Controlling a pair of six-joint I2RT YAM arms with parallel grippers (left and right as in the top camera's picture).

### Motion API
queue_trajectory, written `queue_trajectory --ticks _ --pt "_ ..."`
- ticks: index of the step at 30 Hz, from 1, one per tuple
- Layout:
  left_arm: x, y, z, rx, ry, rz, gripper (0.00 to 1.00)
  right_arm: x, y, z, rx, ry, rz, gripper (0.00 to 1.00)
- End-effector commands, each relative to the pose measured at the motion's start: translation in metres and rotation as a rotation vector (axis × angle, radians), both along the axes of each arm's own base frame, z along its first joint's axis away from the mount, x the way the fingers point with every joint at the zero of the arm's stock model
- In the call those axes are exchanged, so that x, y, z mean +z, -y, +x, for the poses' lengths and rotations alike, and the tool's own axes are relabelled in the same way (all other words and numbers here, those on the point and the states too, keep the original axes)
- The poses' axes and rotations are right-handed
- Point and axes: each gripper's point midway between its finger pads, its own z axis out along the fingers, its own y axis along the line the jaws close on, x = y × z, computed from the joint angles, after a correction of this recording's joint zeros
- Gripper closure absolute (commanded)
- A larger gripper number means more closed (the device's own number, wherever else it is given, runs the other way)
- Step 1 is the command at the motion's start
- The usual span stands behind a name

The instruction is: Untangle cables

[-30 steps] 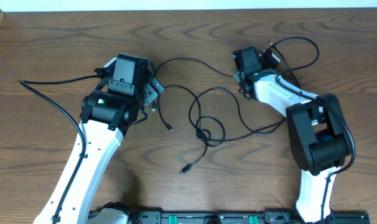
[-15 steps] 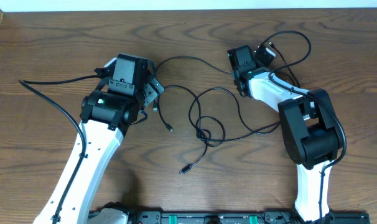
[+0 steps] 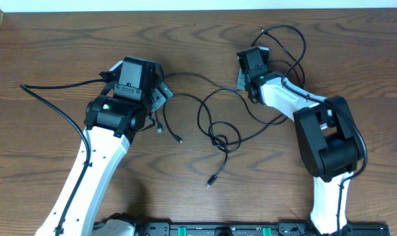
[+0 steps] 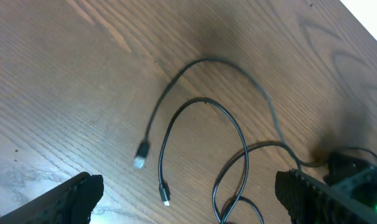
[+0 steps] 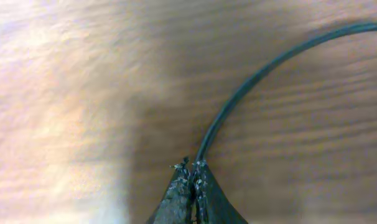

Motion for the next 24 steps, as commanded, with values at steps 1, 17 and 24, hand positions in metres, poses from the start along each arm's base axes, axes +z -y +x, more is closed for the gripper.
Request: queue_trajectory --ticks 1,17,24 --pt "0.004 -0.001 0.003 0.004 0.007 -0.002 0.06 0.086 -0.018 -0.002 0.144 0.126 0.031 0.99" --pt "0.004 -0.001 0.003 0.004 0.007 -0.002 0.06 0.012 0.0 -0.032 -0.148 -0.078 0.059 0.59" --pt "0.004 -0.001 0.003 0.004 0.007 -0.002 0.06 -0.023 -0.006 -0.026 -0.232 -0.009 -0.026 0.52"
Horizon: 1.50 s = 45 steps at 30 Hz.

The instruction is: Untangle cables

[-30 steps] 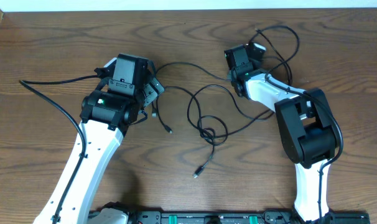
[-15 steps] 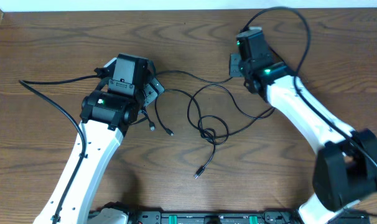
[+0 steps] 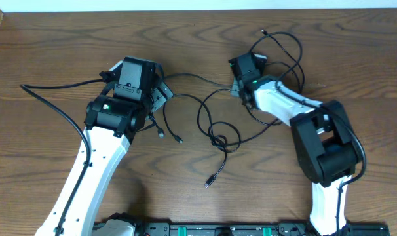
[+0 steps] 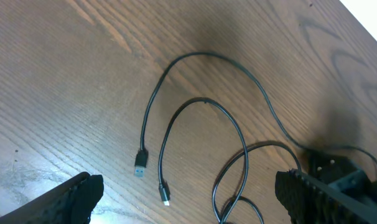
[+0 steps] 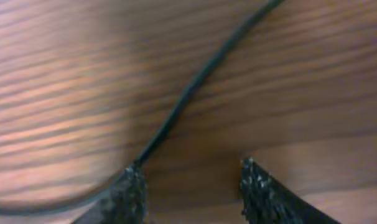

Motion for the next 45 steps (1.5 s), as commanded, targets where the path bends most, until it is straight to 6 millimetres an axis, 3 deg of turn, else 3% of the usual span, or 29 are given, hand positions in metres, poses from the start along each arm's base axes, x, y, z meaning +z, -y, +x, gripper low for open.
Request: queue_trajectory --ticks 1,6,8,9,12,15,24,33,43,45 --pt "0.004 -0.001 0.003 0.004 0.007 -0.003 0.06 -0.012 0.008 -0.004 -0.131 0.032 -0.054 0.51" --pt "0.004 -0.001 0.003 0.004 0.007 -0.003 0.06 -0.016 0.005 -0.005 -0.204 0.037 0.003 0.48" --pt "0.004 -0.001 0.003 0.004 0.007 -0.003 0.06 -0.007 0.003 -0.003 -0.209 0.053 0.017 0.48" --pt "0.004 -0.001 0.003 0.004 0.007 -0.003 0.06 -0.002 0.003 -0.002 -0.209 0.059 0.02 0.48" --pt "0.004 -0.001 0.003 0.004 0.007 -0.003 0.06 0.049 0.001 0.002 -0.21 0.122 0.064 0.5" --pt "0.004 -0.001 0.003 0.004 0.007 -0.003 0.06 0.061 0.003 0.006 -0.222 0.162 0.063 0.53" --pt "0.004 -0.001 0.003 0.004 0.007 -0.002 0.06 0.015 0.006 0.022 -0.233 0.186 -0.003 0.52" --pt "0.004 -0.001 0.003 0.004 0.007 -0.003 0.06 -0.005 0.01 0.023 -0.257 0.188 -0.036 0.54" --pt "0.004 -0.001 0.003 0.004 0.007 -0.003 0.06 -0.055 -0.014 0.01 -0.183 0.114 -0.031 0.57" --pt "0.004 -0.001 0.003 0.004 0.007 -0.003 0.06 -0.063 -0.016 0.006 -0.174 0.095 -0.035 0.64"
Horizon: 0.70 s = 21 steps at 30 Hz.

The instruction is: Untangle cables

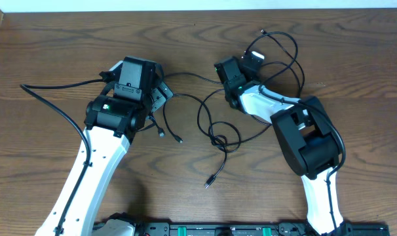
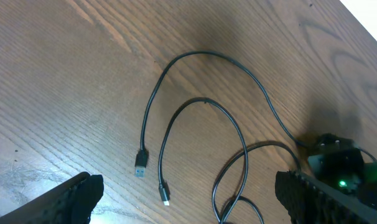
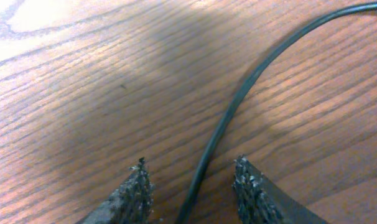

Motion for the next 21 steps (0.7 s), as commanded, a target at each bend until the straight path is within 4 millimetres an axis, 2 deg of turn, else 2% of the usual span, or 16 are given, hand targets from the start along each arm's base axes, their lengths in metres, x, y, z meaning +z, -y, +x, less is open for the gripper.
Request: queue_trajectory --ticks 1,3,5,6,9,11,13,15,16,19,21 --pt "0.004 -0.001 0.003 0.004 0.007 -0.002 0.06 -0.066 -0.014 -0.031 0.072 -0.17 0.013 0.71" --pt "0.004 -0.001 0.003 0.004 0.007 -0.002 0.06 -0.075 -0.018 -0.037 0.092 -0.208 0.032 0.81" --pt "0.004 -0.001 0.003 0.004 0.007 -0.002 0.06 -0.077 -0.022 -0.038 0.106 -0.223 0.051 0.96" --pt "0.004 -0.001 0.003 0.004 0.007 -0.002 0.05 -0.077 -0.022 -0.038 0.108 -0.225 0.054 0.99" --pt "0.004 -0.001 0.003 0.004 0.007 -0.002 0.06 -0.069 -0.027 -0.035 0.168 -0.23 0.031 0.99" --pt "0.004 -0.001 0.003 0.004 0.007 -0.002 0.06 -0.052 -0.035 -0.028 0.258 -0.22 0.013 0.99" --pt "0.004 -0.001 0.003 0.004 0.007 -0.002 0.06 -0.025 -0.043 -0.019 0.337 -0.186 0.009 0.99" --pt "0.004 -0.001 0.003 0.004 0.007 -0.002 0.06 0.023 -0.048 -0.008 0.409 -0.114 0.02 0.99" --pt "0.004 -0.001 0.003 0.004 0.007 -0.002 0.06 0.039 -0.049 -0.006 0.432 -0.089 0.022 0.99" --pt "0.004 -0.001 0.003 0.004 0.007 -0.002 0.06 0.117 -0.049 0.001 0.535 0.041 0.024 0.99" --pt "0.004 -0.001 0.003 0.004 0.007 -0.002 0.06 0.171 -0.04 0.0 0.57 0.131 0.003 0.99"
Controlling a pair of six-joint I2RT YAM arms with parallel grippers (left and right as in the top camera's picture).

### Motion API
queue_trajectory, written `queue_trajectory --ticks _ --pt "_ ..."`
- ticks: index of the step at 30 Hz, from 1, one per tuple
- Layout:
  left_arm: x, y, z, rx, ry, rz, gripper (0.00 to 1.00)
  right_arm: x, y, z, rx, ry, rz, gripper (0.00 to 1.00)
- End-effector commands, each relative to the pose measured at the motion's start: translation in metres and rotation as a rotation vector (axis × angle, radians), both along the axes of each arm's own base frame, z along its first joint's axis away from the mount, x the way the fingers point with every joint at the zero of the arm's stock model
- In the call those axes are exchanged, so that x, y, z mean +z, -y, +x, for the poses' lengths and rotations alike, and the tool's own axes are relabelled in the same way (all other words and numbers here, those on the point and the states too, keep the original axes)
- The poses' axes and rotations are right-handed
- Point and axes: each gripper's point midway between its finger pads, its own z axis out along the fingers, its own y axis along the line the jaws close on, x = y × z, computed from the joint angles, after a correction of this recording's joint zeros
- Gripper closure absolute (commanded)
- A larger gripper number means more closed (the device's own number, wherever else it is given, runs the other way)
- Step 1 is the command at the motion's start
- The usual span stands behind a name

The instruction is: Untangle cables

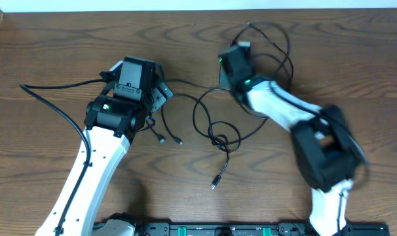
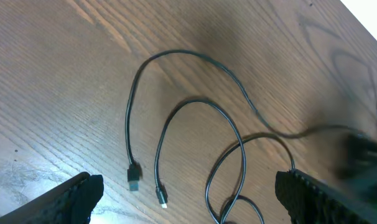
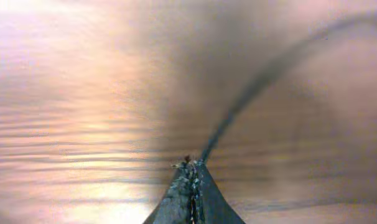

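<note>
Thin black cables lie knotted (image 1: 218, 139) mid-table, with more loops (image 1: 277, 46) at the back right. One strand ends in a USB plug (image 2: 134, 176), another in a small plug (image 2: 162, 200), and a third loose end (image 1: 215, 183) lies near the front. My right gripper (image 1: 225, 73) (image 3: 192, 163) is shut on a cable strand (image 3: 238, 109) that rises up and to the right; its view is blurred. My left gripper (image 1: 160, 98) (image 2: 188, 186) hangs open above the two plug ends, holding nothing.
The left arm's own black lead (image 1: 54, 88) trails across the table's left side. The table's back edge (image 1: 198, 8) meets a white wall. A black rail (image 1: 218, 229) runs along the front edge.
My right gripper, open astride a cable strand before, is now shut on it and sits a little farther back. The plug ends and the front loose end have shifted slightly. The left arm has not moved.
My right gripper was shut on a strand at the right of the tangle. Then it stood open a little farther left, then open over a strand farther left again. Now it is shut on that strand, and the cables have shifted. The left gripper stayed open throughout.
</note>
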Motion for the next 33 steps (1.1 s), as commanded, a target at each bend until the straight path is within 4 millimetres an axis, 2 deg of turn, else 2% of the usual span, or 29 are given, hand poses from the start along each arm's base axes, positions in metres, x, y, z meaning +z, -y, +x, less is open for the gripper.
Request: queue_trajectory --ticks 1,4,5,7,8,10,12,15,20,24,27,30,33 --pt "0.004 -0.001 0.003 0.004 0.007 -0.001 0.06 0.159 0.017 -0.001 0.149 0.267 0.023 0.99" --pt "0.004 -0.001 0.003 0.004 0.007 -0.001 0.06 0.217 0.047 -0.019 0.124 0.345 0.02 0.99" --pt "0.004 -0.001 0.003 0.004 0.007 -0.001 0.06 0.229 0.057 -0.025 0.111 0.356 0.022 0.99" --pt "0.004 -0.001 0.003 0.005 0.007 -0.002 0.06 0.244 0.078 -0.037 0.062 0.349 0.042 0.99" --pt "0.004 -0.001 0.003 0.004 0.007 -0.001 0.06 0.242 0.086 -0.043 0.021 0.32 0.072 0.99" --pt "0.004 -0.001 0.003 0.004 0.007 -0.002 0.06 0.223 0.101 -0.054 -0.089 0.213 0.144 0.98" --pt "0.004 -0.001 0.003 0.004 0.006 -0.002 0.06 0.197 0.108 -0.061 -0.148 0.116 0.159 0.81" --pt "0.004 -0.001 0.003 0.005 0.007 -0.002 0.06 0.166 0.111 -0.058 -0.157 0.038 0.1 0.46" --pt "0.004 -0.001 0.003 0.004 0.007 -0.001 0.06 0.121 0.111 -0.044 -0.132 -0.046 0.033 0.2" --pt "0.004 -0.001 0.003 0.004 0.007 -0.001 0.06 0.081 0.121 -0.034 -0.022 -0.124 -0.059 0.11" --pt "0.004 -0.001 0.003 0.004 0.007 -0.001 0.06 0.047 0.127 -0.023 0.106 -0.179 -0.045 0.05" --pt "0.004 -0.001 0.003 0.004 0.007 -0.001 0.06 0.017 0.122 -0.016 0.257 -0.211 0.025 0.1" --pt "0.004 -0.001 0.003 0.004 0.007 -0.001 0.06 -0.002 0.124 -0.009 0.285 -0.219 0.088 0.12"
